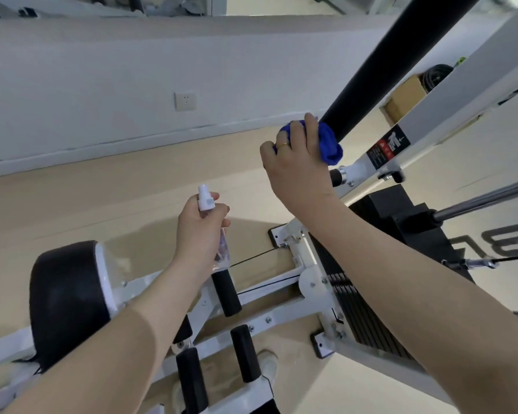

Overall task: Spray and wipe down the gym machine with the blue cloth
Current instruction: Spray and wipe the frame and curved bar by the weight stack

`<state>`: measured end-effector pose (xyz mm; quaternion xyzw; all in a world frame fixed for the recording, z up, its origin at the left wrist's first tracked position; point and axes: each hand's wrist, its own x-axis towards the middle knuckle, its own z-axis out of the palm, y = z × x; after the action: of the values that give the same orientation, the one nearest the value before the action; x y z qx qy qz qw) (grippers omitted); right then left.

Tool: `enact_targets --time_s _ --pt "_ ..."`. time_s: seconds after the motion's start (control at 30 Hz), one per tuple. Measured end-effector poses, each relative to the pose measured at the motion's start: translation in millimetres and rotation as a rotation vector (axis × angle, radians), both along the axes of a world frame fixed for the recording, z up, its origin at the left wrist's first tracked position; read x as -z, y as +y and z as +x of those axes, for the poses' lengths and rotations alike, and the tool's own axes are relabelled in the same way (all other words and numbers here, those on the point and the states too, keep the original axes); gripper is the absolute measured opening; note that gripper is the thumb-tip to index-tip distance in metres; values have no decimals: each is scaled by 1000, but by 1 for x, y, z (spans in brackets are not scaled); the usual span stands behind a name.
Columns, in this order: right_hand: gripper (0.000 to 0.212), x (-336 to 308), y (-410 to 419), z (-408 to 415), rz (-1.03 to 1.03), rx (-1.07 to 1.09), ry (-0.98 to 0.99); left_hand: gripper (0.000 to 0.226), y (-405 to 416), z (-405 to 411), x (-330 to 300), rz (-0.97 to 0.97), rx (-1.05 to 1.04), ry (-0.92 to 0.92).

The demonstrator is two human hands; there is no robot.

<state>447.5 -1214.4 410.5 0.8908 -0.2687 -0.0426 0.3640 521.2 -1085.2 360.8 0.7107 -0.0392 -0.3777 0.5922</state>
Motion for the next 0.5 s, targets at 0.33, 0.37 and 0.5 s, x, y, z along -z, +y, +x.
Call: enact_targets --time_s 0.33,0.37,0.5 --pt "20 91 6 -6 424 -111 248 17 -4 6 4 -28 5 -20" --pt "27 101 6 -14 560 -101 292 17 -5 6 4 -26 12 -21" --pt "53 108 12 -46 879 35 224 17 -11 3 7 -16 20 1"
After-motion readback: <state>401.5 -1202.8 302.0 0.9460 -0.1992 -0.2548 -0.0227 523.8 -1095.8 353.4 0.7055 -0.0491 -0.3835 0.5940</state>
